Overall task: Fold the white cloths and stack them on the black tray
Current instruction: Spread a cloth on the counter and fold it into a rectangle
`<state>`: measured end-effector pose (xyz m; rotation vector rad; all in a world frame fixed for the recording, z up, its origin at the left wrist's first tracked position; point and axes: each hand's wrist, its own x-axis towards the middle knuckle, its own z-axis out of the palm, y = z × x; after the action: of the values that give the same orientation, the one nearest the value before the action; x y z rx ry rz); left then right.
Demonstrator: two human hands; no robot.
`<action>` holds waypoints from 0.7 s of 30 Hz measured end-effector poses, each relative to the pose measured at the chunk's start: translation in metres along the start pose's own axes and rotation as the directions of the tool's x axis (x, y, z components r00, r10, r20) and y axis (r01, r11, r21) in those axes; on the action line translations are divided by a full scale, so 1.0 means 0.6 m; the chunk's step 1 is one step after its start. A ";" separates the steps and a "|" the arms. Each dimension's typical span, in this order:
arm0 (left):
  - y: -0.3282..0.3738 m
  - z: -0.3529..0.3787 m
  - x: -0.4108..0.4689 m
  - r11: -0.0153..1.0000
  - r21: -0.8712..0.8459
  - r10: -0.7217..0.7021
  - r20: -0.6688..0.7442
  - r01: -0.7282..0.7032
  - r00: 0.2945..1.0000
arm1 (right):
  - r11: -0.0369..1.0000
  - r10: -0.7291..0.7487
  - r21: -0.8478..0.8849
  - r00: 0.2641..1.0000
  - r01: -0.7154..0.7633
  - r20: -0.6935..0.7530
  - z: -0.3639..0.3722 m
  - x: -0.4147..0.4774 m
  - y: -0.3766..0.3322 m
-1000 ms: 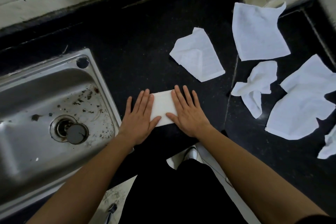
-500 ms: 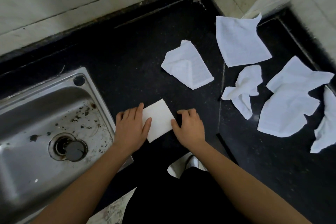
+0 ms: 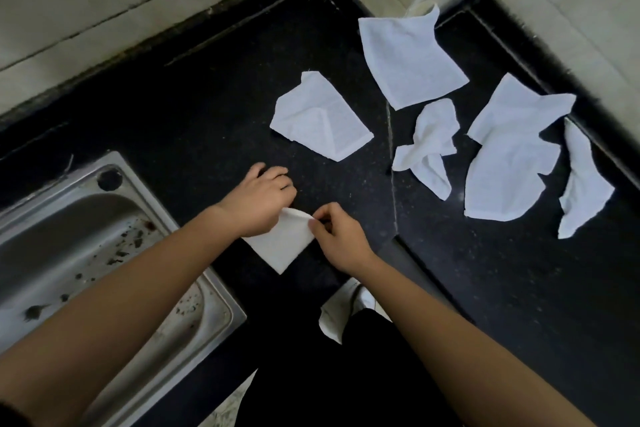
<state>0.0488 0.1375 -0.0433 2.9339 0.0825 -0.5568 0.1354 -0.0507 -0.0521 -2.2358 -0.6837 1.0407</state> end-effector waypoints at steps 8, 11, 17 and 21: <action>-0.004 -0.021 -0.052 0.272 -0.928 -0.328 0.158 0.254 0.931 | 0.814 0.129 0.570 0.992 -0.113 0.013 -0.033 -0.020 -0.012; 0.022 -0.051 -0.051 0.000 -0.982 -0.386 0.172 0.187 0.906 | 0.672 0.123 0.734 0.992 -0.097 0.019 -0.080 -0.030 -0.019; 0.123 -0.154 -0.032 -0.200 -0.977 -0.318 0.140 0.078 0.938 | 0.650 -0.009 0.756 0.994 -0.078 0.111 -0.206 -0.116 -0.014; 0.238 -0.229 -0.027 -0.140 -0.990 -0.194 0.043 0.016 0.980 | 0.700 -0.009 0.713 0.999 0.029 -0.031 -0.285 -0.237 0.012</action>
<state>0.0949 0.0181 0.1089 1.2813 0.5222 -0.1063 0.1931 -0.1968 0.1058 -1.5389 -0.2096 1.0325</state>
